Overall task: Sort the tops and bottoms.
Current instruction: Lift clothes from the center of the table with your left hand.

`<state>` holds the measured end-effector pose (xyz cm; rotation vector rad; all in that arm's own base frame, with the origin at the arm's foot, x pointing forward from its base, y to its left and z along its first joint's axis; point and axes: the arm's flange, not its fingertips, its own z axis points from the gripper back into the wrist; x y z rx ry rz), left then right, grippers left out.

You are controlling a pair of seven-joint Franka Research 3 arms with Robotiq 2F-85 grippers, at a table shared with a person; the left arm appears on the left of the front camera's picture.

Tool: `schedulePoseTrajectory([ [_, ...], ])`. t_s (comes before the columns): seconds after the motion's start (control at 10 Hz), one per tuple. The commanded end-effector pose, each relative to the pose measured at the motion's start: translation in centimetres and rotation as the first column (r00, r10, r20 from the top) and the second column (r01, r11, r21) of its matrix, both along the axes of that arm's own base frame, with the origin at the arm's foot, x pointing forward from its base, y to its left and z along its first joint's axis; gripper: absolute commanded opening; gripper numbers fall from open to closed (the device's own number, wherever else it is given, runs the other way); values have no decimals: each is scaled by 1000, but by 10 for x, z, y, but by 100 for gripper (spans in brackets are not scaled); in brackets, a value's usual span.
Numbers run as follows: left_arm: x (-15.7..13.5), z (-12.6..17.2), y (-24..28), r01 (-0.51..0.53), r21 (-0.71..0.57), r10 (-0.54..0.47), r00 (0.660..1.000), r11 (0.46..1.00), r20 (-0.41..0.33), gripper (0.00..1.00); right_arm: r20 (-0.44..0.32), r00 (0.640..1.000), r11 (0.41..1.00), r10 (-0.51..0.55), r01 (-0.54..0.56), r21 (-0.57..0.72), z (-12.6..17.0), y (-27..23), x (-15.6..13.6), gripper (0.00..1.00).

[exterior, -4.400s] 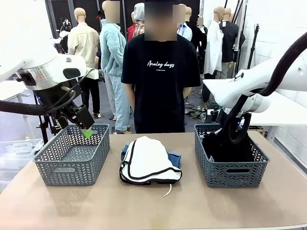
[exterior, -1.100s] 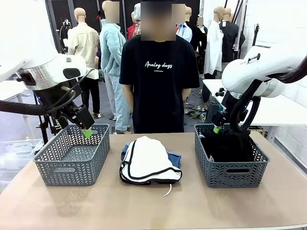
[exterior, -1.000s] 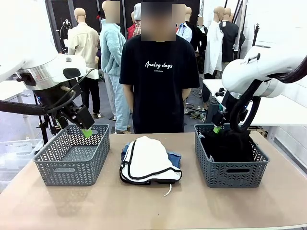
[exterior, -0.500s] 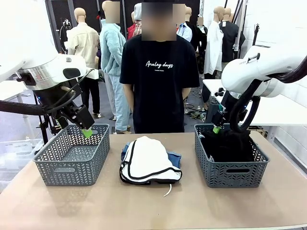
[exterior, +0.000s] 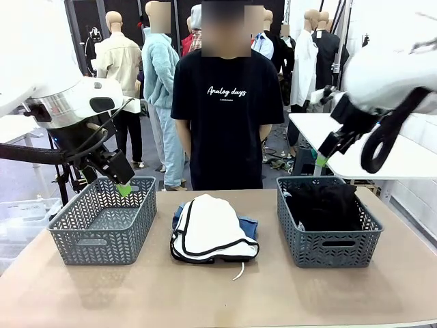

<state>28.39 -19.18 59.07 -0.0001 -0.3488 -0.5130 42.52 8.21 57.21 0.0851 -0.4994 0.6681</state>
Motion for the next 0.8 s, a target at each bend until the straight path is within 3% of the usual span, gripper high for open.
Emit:
schedulePoseTrajectory([
  [0.0,-1,-1,1,-13,0,13,1000,1000,2,100,97,994,996,56,-63,66,2,-17,-39,100],
  [0.4,-1,-1,1,-13,0,13,1000,1000,2,100,60,963,948,262,-268,173,3,-25,-41,100],
  [0.6,-1,-1,1,-13,0,13,1000,1000,2,100,34,957,938,289,-291,190,4,-26,-34,100],
  [0.7,-1,-1,1,-13,0,13,1000,1000,2,100,71,968,956,239,-248,155,5,-20,-48,100],
])
